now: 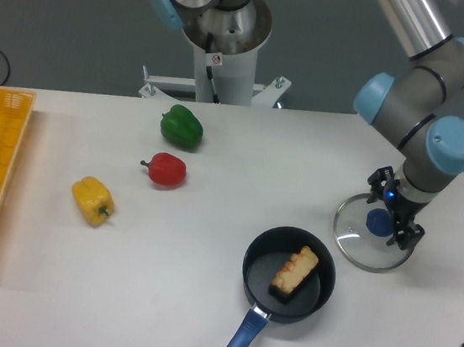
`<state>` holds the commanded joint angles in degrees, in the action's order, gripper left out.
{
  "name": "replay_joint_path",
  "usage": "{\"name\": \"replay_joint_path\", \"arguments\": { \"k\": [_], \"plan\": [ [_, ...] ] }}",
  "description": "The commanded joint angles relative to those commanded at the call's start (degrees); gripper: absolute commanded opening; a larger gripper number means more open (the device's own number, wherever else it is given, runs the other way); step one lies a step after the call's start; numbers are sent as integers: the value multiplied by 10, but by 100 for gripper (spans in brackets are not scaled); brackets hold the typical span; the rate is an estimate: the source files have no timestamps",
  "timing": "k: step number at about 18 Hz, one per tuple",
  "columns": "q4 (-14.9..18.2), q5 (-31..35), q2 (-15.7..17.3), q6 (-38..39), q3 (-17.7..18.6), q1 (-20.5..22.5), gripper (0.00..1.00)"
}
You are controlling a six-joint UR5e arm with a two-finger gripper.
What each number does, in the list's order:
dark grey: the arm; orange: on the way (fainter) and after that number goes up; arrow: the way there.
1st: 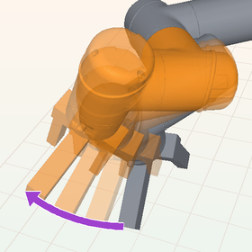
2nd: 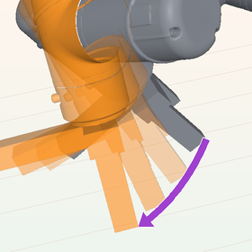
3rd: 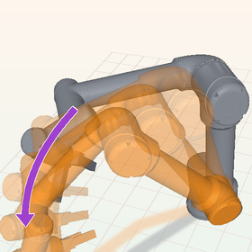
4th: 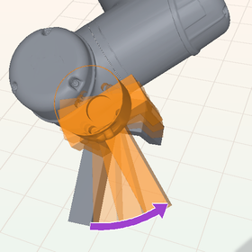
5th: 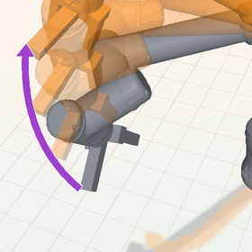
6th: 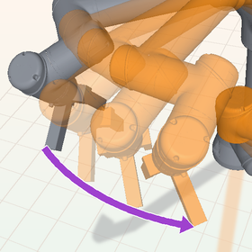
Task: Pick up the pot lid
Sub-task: 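Lower the gripper onto the blue knob and close on it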
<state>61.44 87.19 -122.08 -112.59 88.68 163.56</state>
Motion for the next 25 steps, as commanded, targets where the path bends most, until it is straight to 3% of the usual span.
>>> {"name": "replay_joint_path", "arguments": {
  "k": [17, 22, 25],
  "plan": [
    [-12, 9, -10, -1, 6, 3, 100],
    [-13, 43, -9, -1, 10, 1, 87],
    [-13, 44, -10, -1, 10, 0, 85]
  ]
}}
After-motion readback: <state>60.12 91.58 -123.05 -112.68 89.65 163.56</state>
